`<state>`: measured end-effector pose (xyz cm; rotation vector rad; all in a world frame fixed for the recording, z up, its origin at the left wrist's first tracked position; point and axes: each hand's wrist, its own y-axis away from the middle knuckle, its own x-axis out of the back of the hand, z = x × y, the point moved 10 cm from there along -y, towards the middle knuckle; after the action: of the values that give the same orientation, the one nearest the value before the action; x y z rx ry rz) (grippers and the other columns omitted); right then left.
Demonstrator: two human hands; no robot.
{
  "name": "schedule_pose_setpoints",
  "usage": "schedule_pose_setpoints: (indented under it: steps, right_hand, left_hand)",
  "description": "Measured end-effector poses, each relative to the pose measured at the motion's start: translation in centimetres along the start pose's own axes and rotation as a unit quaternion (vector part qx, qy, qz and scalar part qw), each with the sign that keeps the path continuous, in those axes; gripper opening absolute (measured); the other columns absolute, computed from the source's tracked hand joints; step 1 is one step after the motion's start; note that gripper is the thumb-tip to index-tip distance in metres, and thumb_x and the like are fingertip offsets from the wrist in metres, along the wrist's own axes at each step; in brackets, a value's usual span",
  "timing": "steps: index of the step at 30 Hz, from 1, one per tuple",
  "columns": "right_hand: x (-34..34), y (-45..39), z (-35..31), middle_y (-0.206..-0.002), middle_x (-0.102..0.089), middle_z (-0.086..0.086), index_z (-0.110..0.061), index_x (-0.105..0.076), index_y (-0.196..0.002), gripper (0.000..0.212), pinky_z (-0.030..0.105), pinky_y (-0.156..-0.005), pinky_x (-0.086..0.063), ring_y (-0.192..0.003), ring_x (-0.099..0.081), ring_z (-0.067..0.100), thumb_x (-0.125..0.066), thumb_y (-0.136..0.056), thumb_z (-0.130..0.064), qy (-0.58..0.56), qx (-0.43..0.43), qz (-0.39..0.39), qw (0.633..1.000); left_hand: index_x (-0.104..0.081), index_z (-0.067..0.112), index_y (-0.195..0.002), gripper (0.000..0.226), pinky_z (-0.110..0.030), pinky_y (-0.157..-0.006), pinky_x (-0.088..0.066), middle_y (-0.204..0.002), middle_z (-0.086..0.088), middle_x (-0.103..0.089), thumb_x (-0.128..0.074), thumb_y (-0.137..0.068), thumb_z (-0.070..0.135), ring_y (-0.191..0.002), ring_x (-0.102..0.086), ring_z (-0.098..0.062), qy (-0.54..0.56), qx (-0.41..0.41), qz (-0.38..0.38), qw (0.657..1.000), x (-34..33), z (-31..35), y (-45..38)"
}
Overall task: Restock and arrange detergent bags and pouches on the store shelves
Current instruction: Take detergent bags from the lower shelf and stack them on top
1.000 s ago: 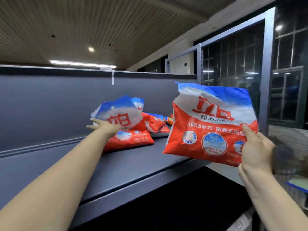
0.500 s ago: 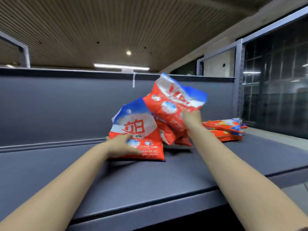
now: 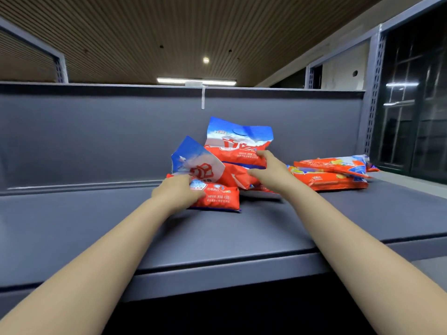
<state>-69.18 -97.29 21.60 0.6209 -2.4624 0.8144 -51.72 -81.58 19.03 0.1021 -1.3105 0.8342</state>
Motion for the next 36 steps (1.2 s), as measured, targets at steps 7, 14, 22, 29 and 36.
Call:
schedule_pose_setpoints:
  steps: [7, 14, 22, 29, 36]
  right_hand:
    - [0.9, 4.0, -0.9, -0.131, -0.052, 0.005, -0.021, -0.046, -0.134, 0.049, 0.035, -0.089, -0.046, -0.109, -0.055, 0.021, -0.059, -0.088, -0.031, 0.048, 0.029, 0.001, 0.998]
    - [-0.1, 9.0, -3.6, -0.128, -0.058, -0.006, -0.025, -0.055, -0.124, 0.04, 0.038, -0.098, -0.044, -0.114, -0.055, 0.013, -0.059, -0.088, -0.041, 0.076, 0.109, -0.019, 0.991]
    - [-3.5, 16.0, -7.4, -0.126, -0.059, -0.011, -0.025, -0.059, -0.122, 0.038, 0.023, -0.097, -0.035, -0.121, -0.049, 0.008, -0.061, -0.087, -0.04, 0.055, 0.179, -0.078, 0.979]
    - [-8.7, 21.2, -12.4, -0.114, -0.055, -0.022, -0.033, -0.059, -0.118, 0.031, 0.017, -0.087, -0.029, -0.117, -0.047, 0.001, -0.059, -0.087, -0.041, 0.029, 0.206, -0.098, 0.973]
    - [-17.3, 28.4, -19.8, -0.113, -0.06, -0.022, -0.034, -0.062, -0.112, 0.031, 0.017, -0.084, -0.032, -0.104, -0.051, -0.002, -0.058, -0.084, -0.045, 0.016, 0.226, -0.128, 0.966]
  left_hand:
    - [-0.062, 0.021, -0.104, 0.027, -0.033, -0.078, -0.046, -0.106, -0.001, -0.063, -0.051, -0.087, 0.039, -0.098, -0.057, -0.025, 0.05, 0.067, 0.064, 0.994, 2.5, -0.5, 3.6]
    - [-0.064, 0.029, -0.095, 0.023, -0.033, -0.077, -0.048, -0.101, 0.007, -0.066, -0.049, -0.089, 0.045, -0.095, -0.058, -0.021, 0.036, 0.08, 0.109, 0.99, 5.9, -1.3, 9.4]
    - [-0.063, 0.032, -0.092, 0.026, -0.03, -0.069, -0.041, -0.098, 0.017, -0.064, -0.046, -0.09, 0.052, -0.092, -0.059, -0.014, -0.008, 0.089, 0.131, 0.987, 9.4, -5.4, 17.5]
    - [-0.064, 0.033, -0.088, 0.028, -0.033, -0.077, -0.048, -0.091, 0.022, -0.063, -0.047, -0.088, 0.054, -0.091, -0.061, -0.01, 0.014, 0.103, 0.126, 0.987, 13.0, -12.7, 24.5]
    - [-0.064, 0.035, -0.082, 0.029, -0.033, -0.074, -0.052, -0.079, 0.023, -0.064, -0.047, -0.083, 0.059, -0.079, -0.061, -0.001, -0.004, 0.123, 0.098, 0.988, 15.9, -23.0, 32.6]
